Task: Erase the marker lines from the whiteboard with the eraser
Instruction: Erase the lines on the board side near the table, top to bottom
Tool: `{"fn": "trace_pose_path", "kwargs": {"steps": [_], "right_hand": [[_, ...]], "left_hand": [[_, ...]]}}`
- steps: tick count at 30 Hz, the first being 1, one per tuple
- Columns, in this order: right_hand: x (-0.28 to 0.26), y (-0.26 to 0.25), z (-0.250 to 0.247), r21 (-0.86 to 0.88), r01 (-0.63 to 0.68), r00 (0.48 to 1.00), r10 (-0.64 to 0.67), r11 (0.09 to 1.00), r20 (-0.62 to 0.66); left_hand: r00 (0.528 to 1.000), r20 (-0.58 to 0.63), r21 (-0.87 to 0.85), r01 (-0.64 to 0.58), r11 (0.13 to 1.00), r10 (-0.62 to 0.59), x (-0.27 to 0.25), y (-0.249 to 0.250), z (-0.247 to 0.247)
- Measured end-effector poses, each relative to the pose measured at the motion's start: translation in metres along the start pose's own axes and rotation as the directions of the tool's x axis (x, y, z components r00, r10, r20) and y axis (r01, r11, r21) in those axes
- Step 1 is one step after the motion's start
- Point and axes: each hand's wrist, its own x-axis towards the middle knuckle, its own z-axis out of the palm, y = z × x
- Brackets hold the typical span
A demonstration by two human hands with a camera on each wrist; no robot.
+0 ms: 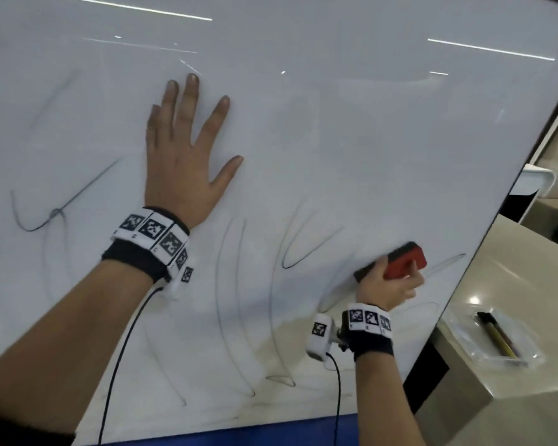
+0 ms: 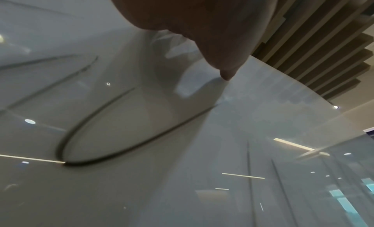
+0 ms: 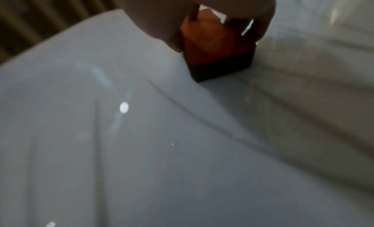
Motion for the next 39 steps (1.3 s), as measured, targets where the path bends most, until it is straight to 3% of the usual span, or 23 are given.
{"fn": "trace_pose_path", "kwargs": {"steps": [2, 4, 5, 7, 8, 9, 10, 11, 16, 18, 19, 20, 21, 24, 25, 26, 28, 31, 33, 34, 35, 36, 39], "right_hand": [[-0.009, -0.020, 0.014, 0.037, -0.124, 0.992, 0.125, 0.992, -0.023], [-0.035, -0.046, 0.032, 0.056, 0.161, 0.986, -0.163, 0.985, 0.030], [-0.054, -0.056, 0.040, 0.048, 0.396, 0.910, -0.399, 0.917, 0.111], [-0.090, -0.057, 0.042, 0.060, 0.741, 0.603, -0.702, 0.669, 0.379], [-0.097, -0.051, 0.040, 0.075, 0.845, 0.435, -0.762, 0.530, 0.480], [-0.094, -0.042, 0.036, 0.082, 0.903, 0.316, -0.780, 0.423, 0.540], [-0.088, -0.038, 0.031, 0.069, 0.921, 0.282, -0.779, 0.383, 0.560], [-0.079, -0.037, 0.028, 0.058, 0.904, 0.327, -0.771, 0.424, 0.546], [-0.037, -0.096, 0.047, 0.119, 0.665, 0.710, -0.674, 0.737, 0.206], [-0.039, -0.112, 0.057, 0.122, 0.626, 0.759, -0.638, 0.770, 0.134], [-0.050, -0.109, 0.059, 0.109, 0.651, 0.736, -0.660, 0.751, 0.150], [-0.066, -0.097, 0.058, 0.097, 0.713, 0.666, -0.714, 0.694, 0.213], [-0.085, -0.078, 0.054, 0.099, 0.793, 0.547, -0.775, 0.601, 0.316], [-0.123, 0.000, 0.031, 0.193, 0.955, 0.057, -0.778, 0.225, 0.625], [-0.119, 0.018, 0.024, 0.227, 0.963, -0.044, -0.744, 0.147, 0.667], [-0.109, 0.022, 0.020, 0.248, 0.962, -0.083, -0.734, 0.118, 0.674], [-0.082, 0.001, 0.025, 0.248, 0.952, -0.014, -0.780, 0.181, 0.625], [-0.050, -0.060, 0.038, 0.181, 0.904, 0.273, -0.848, 0.387, 0.454], [-0.048, -0.082, 0.050, 0.161, 0.848, 0.426, -0.831, 0.504, 0.357], [-0.054, -0.080, 0.053, 0.154, 0.835, 0.457, -0.822, 0.528, 0.340], [-0.065, -0.068, 0.053, 0.151, 0.850, 0.430, -0.830, 0.505, 0.355], [-0.077, -0.045, 0.048, 0.164, 0.887, 0.338, -0.849, 0.432, 0.407], [-0.106, 0.051, 0.015, 0.279, 0.959, -0.152, -0.747, 0.046, 0.647]], "left_hand": [[1.000, -0.004, 0.015, 0.004, 1.000, -0.004, -0.001, 0.000, 0.001], [1.000, -0.008, 0.011, 0.005, 1.000, -0.005, -0.001, 0.001, 0.002], [1.000, -0.010, 0.007, 0.006, 1.000, -0.005, -0.001, 0.001, 0.003], [1.000, -0.010, 0.004, 0.005, 1.000, -0.005, -0.001, 0.000, 0.004], [1.000, -0.008, 0.002, 0.004, 1.000, -0.004, -0.001, 0.000, 0.004], [1.000, -0.005, 0.000, 0.003, 1.000, -0.003, -0.001, -0.001, 0.003], [1.000, -0.003, -0.005, 0.001, 1.000, -0.001, -0.002, -0.001, 0.004], [1.000, -0.005, -0.009, 0.000, 1.000, 0.000, -0.001, -0.001, 0.004], [1.000, -0.010, -0.013, 0.003, 1.000, -0.003, 0.000, 0.000, 0.004], [1.000, -0.009, -0.009, 0.003, 1.000, -0.003, -0.001, 0.000, 0.004], [1.000, -0.008, -0.006, 0.004, 1.000, -0.004, -0.001, 0.000, 0.004], [1.000, -0.008, -0.002, 0.006, 1.000, -0.006, -0.002, 0.000, 0.004], [1.000, -0.007, 0.001, 0.006, 1.000, -0.006, -0.002, 0.000, 0.004], [1.000, -0.005, 0.003, -0.003, 1.000, 0.003, -0.002, -0.002, 0.004], [1.000, -0.003, 0.002, -0.008, 1.000, 0.008, -0.002, -0.003, 0.003], [1.000, 0.002, 0.001, -0.016, 1.000, 0.016, -0.003, -0.004, 0.003], [0.999, 0.001, 0.004, -0.036, 0.999, 0.036, -0.003, -0.010, 0.001], [0.998, 0.001, -0.015, -0.062, 0.998, 0.062, -0.004, -0.016, 0.000], [0.998, -0.005, -0.034, -0.062, 0.998, 0.061, -0.004, -0.016, 0.000], [0.998, 0.000, -0.041, -0.059, 0.997, 0.059, -0.004, -0.016, 0.000], [0.998, 0.009, -0.046, -0.056, 0.997, 0.056, -0.004, -0.015, 0.000], [0.998, 0.019, -0.045, -0.051, 0.998, 0.052, -0.004, -0.014, -0.001], [0.998, 0.036, -0.038, -0.050, 0.998, 0.051, -0.003, -0.013, -0.005]]}}
